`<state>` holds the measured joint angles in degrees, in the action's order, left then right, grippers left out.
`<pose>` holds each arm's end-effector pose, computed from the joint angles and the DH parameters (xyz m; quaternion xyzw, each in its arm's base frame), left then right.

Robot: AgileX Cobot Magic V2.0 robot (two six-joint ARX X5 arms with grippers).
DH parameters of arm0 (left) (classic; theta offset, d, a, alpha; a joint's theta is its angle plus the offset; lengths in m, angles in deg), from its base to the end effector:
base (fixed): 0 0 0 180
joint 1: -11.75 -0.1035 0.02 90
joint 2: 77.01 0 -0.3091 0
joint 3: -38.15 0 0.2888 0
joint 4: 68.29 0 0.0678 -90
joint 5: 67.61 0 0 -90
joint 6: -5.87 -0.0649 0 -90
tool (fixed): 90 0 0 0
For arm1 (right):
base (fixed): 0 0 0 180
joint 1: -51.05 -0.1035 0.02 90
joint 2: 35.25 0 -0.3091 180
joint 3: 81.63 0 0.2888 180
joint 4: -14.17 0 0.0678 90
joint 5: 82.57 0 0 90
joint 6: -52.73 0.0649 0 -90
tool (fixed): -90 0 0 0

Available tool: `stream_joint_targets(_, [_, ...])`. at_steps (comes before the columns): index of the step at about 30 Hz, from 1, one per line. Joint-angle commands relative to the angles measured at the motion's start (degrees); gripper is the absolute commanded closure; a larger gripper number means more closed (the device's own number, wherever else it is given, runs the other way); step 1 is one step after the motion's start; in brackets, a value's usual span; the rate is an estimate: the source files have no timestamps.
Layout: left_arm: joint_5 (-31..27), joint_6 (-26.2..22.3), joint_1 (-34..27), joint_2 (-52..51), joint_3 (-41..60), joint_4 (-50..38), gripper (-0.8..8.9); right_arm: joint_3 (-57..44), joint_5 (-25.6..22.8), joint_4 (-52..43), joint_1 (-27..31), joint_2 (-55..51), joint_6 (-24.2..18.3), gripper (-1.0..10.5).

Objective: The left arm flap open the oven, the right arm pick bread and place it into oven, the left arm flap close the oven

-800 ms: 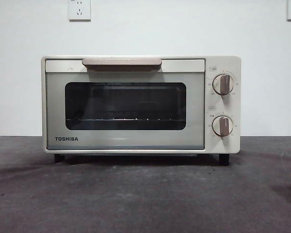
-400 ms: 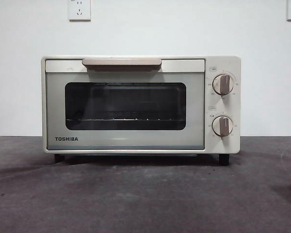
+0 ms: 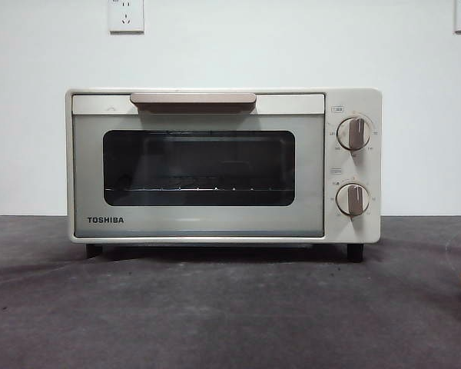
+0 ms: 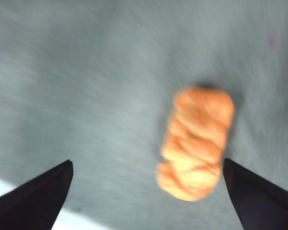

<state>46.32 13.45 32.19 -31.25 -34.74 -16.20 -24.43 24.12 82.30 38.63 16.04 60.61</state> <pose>0.1563 -0.0863 0.4030 -0.0663 0.2399 -0.3536 0.9017 0.1664 0.0557 0.2594 0.0761 0.5299 0.1792 0.8254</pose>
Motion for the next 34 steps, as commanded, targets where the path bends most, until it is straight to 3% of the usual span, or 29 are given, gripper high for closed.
stream_joint_targets(1, [-0.02,-0.48,0.28,0.33,-1.27,-0.66,2.82,-2.25,-0.68,-3.74,-0.52,2.84,1.38,4.5])
stream_joint_targets(5, [-0.02,-0.48,0.28,0.33,-1.27,-0.63,2.82,-4.81,-0.7,-8.39,-0.57,7.89,3.8,4.5])
stream_joint_targets(19, [-0.07,-0.72,0.26,0.35,-1.27,1.01,2.82,-5.16,-4.98,-12.92,-0.59,23.8,3.63,4.7])
stream_joint_targets(28, [-0.09,-0.72,0.26,0.35,-1.27,1.07,2.83,-4.98,-4.94,-13.22,-0.57,26.16,2.14,8.0])
stream_joint_targets(34, [-0.11,-0.68,0.26,0.96,-1.27,1.07,3.32,-1.36,-4.48,-8.9,-0.57,24.44,2.19,8.2])
